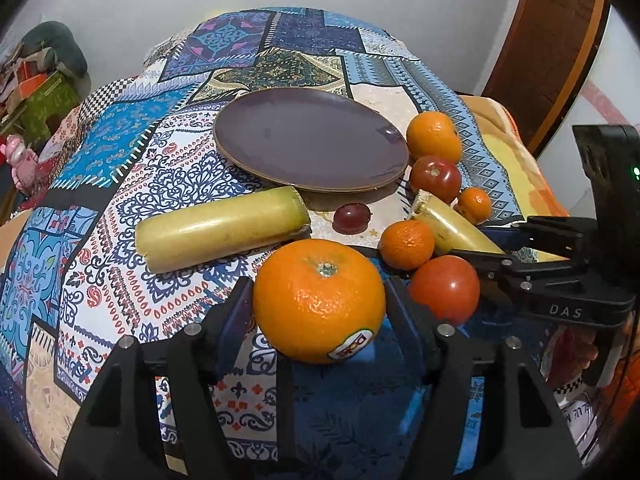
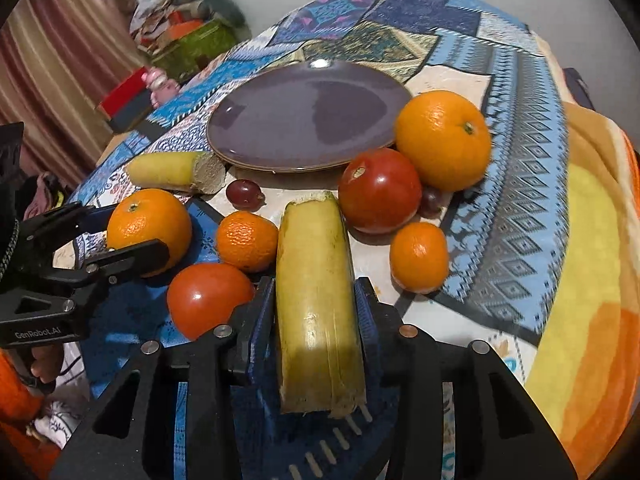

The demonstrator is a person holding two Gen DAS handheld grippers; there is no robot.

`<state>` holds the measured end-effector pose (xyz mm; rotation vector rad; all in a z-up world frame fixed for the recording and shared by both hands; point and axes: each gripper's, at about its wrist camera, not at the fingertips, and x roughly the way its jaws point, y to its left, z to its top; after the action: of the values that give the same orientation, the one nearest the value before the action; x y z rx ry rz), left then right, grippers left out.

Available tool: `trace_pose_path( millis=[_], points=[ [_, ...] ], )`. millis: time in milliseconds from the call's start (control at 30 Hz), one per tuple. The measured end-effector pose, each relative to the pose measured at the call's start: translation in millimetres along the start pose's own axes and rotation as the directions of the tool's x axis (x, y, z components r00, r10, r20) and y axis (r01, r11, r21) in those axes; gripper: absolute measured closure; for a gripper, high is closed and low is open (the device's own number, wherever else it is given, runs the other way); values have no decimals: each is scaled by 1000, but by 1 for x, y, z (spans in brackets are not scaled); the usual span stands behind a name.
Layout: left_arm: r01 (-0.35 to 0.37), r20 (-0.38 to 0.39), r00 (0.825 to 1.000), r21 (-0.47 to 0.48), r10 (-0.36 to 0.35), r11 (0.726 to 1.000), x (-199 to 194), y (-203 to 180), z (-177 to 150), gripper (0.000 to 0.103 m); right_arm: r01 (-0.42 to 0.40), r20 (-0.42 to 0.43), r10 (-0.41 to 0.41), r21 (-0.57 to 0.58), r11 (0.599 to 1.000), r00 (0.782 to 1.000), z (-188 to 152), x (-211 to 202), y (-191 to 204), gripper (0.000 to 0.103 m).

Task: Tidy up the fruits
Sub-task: 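Lift the yellow cylinder and orange and carry both toward the purple plate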

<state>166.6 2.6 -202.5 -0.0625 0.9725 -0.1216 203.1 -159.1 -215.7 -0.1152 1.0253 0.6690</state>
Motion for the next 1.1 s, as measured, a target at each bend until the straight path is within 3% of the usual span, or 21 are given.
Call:
trace_pose_path(
  millis=[200, 500, 800, 1100],
  points=[
    [-4, -3, 1000, -24, 4, 1000, -6, 3, 0, 38, 75, 46, -75, 5, 997, 996, -13, -14, 10, 66],
    [2, 63, 998, -18, -1, 1000, -39, 5, 6, 39, 63, 133, -71, 62, 996, 989, -12, -48, 8, 67],
    [4, 155, 988, -18, -1, 1000, -63, 3, 33, 39, 55, 256, -67, 54, 997, 964, 16, -76, 22, 67],
    [-9, 209, 978, -19, 12, 1000, -65, 11, 62, 39, 59, 333, -76, 61, 996, 940, 52, -78, 26, 67]
  ],
)
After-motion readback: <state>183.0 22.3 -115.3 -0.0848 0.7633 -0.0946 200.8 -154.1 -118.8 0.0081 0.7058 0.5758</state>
